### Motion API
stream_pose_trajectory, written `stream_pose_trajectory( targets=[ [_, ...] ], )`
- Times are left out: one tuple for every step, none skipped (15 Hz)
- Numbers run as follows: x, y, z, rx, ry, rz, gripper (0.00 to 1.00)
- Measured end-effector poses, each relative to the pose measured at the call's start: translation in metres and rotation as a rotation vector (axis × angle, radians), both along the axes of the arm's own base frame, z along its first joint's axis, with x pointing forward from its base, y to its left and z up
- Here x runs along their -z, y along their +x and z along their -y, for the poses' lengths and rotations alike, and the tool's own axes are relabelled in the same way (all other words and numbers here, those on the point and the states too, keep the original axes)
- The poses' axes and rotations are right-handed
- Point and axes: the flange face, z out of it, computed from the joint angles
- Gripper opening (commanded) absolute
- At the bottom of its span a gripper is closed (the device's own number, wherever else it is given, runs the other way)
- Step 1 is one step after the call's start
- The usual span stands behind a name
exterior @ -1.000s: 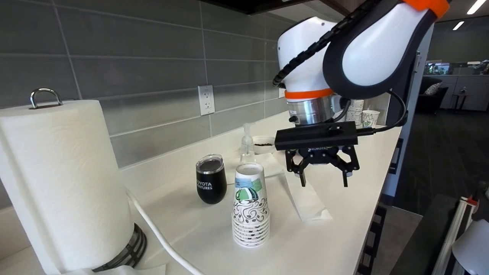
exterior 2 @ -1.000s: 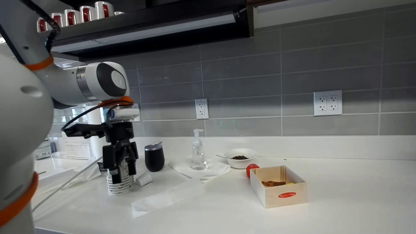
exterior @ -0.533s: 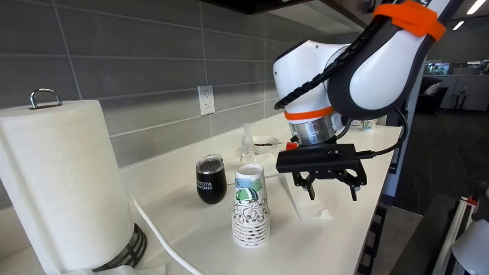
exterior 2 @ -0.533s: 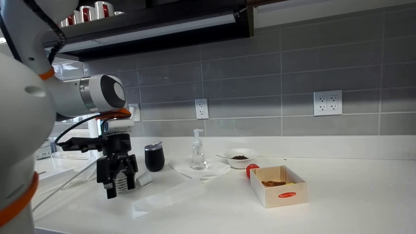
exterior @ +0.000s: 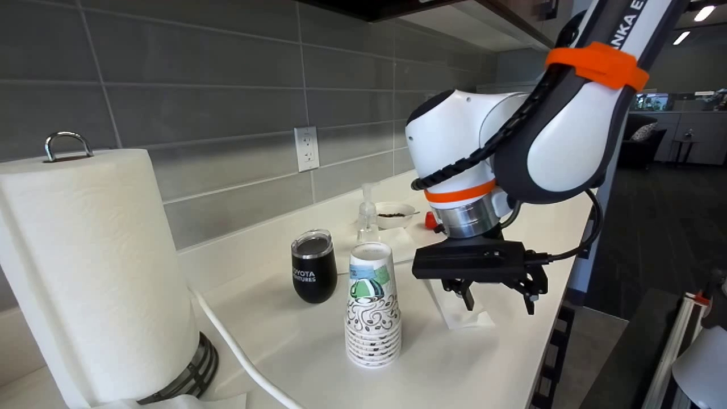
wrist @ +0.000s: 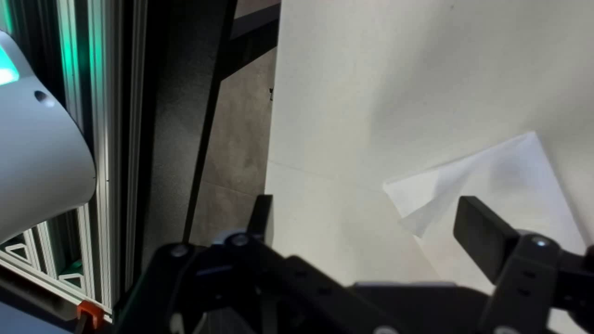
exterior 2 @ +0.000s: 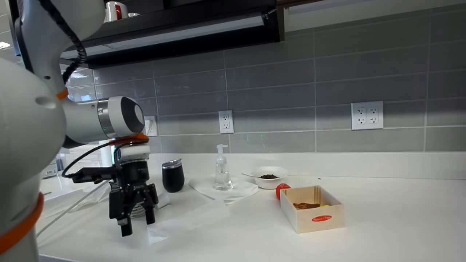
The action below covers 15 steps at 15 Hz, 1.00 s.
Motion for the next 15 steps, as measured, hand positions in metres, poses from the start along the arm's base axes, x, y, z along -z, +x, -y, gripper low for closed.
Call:
stream_pose_trajectory(
  targets=[
    [0.003,0.001,0.002,0.005,-0.001,0.007,1.0],
    [0.006,0.002,0.003,0.01,-0.003,0.012,1.0],
    [0.008,0.003,0.005,0.014,-0.007,0.017,1.0],
    [0.01,0.004,0.006,0.016,-0.011,0.021,1.0],
    [0.012,0.004,0.007,0.017,-0.015,0.024,0.77],
    [0.014,0.004,0.008,0.019,-0.02,0.026,0.74],
    [0.016,0.004,0.008,0.018,-0.024,0.028,0.68],
    [0.017,0.004,0.009,0.018,-0.029,0.03,0.58],
    [0.019,0.003,0.009,0.017,-0.033,0.031,0.51],
    [0.02,0.003,0.009,0.017,-0.036,0.034,0.42],
    [0.021,0.002,0.008,0.015,-0.039,0.035,0.35],
    [0.023,0.001,0.008,0.013,-0.042,0.035,0.28],
    [0.024,0.0,0.007,0.009,-0.047,0.036,0.19],
    [0.025,-0.001,0.007,0.006,-0.051,0.037,0.12],
    [0.026,-0.002,0.006,0.003,-0.055,0.039,0.04]
  ],
)
